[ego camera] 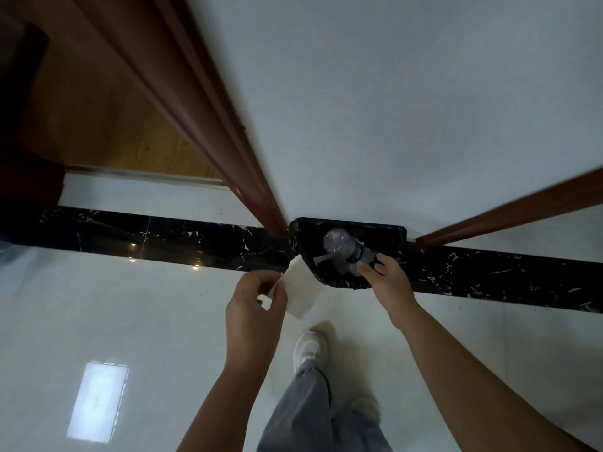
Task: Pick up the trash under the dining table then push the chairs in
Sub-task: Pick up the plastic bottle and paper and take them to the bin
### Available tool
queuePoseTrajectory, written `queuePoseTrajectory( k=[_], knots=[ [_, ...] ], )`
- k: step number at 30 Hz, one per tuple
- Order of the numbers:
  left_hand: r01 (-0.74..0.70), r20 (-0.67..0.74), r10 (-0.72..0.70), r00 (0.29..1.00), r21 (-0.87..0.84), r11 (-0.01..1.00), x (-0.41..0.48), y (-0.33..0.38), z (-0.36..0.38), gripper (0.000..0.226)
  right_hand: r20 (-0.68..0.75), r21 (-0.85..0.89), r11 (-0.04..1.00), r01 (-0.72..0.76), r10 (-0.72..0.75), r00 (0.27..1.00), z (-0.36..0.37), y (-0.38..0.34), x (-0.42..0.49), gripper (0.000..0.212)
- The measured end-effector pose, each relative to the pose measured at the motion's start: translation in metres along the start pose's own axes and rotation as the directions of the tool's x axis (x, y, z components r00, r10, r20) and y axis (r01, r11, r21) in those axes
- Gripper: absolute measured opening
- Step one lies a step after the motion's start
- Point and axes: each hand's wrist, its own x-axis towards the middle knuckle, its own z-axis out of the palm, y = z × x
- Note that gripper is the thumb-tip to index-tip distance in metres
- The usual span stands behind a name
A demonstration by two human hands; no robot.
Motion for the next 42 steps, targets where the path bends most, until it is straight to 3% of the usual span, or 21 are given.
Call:
queuePoseTrajectory(
  k=[5, 11, 17, 25, 32, 37, 42],
  knots=[
    [-0.001, 0.010, 0.002, 1.000, -0.029, 1.000, -0.006, 0.005, 0.024, 0.032, -0.033, -0.229, 0.954, 0.194, -0.207, 0.978, -0.023, 0.005, -0.023, 0.047],
    [0.063, 0.056, -0.058, 0.997, -0.092, 0.994, 0.005, 0.019, 0.062, 0.014, -0.088, -0.377, 0.854, 0.358, -0.417, 0.905, -0.061, -0.005, -0.043, 0.045],
    [0.093, 0.076, -0.090, 0.993, -0.049, 0.994, 0.040, 0.026, 0.094, 0.007, -0.138, -0.358, 0.854, 0.378, -0.449, 0.883, -0.078, -0.012, -0.044, 0.044],
    [0.077, 0.128, -0.089, 0.988, 0.096, 0.992, 0.034, 0.015, 0.085, 0.020, -0.146, -0.361, 0.855, 0.373, -0.447, 0.883, -0.073, -0.015, -0.055, 0.043],
    [-0.180, 0.114, 0.166, 0.980, 0.129, 0.975, -0.013, 0.055, 0.032, 0.015, -0.135, -0.405, 0.812, 0.420, -0.507, 0.851, -0.082, -0.034, -0.104, 0.041],
    [-0.449, 0.101, 0.438, 0.894, 0.248, 0.859, -0.057, 0.110, -0.013, 0.019, -0.148, -0.523, 0.717, 0.460, -0.608, 0.780, -0.102, -0.044, -0.166, 0.041],
    [-0.526, 0.108, 0.522, 0.846, 0.322, 0.787, -0.121, 0.153, -0.053, 0.034, -0.189, -0.598, 0.690, 0.407, -0.615, 0.766, -0.131, -0.035, -0.240, 0.043]
  ],
)
